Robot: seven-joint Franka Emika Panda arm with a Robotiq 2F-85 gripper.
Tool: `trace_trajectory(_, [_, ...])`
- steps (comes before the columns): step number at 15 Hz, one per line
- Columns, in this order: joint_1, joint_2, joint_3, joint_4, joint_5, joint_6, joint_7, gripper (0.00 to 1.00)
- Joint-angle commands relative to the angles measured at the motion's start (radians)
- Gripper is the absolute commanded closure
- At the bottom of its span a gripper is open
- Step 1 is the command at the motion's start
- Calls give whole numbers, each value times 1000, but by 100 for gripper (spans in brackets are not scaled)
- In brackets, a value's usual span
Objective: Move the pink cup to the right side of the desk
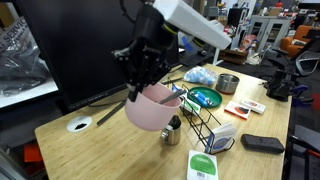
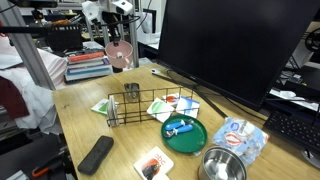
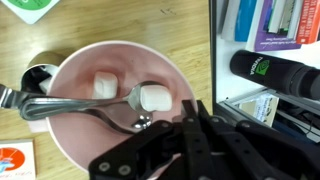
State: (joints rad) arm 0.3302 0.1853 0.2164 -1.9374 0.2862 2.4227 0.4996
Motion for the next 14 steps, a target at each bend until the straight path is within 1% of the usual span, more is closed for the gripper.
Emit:
trace_trajectory(1, [-27, -109, -25, -113, -78, 9, 26, 99])
trace_trajectory(5, [-91, -210, -64, -224, -135, -12, 60, 99])
trace_trajectory(8, [-153, -276, -91, -304, -213, -12, 137, 99])
trace_trajectory(12, [-252, -327, -117, -383, -326, -43, 328, 99])
trace_trajectory(14, [-285, -333, -122, -415, -358, -96, 419, 99])
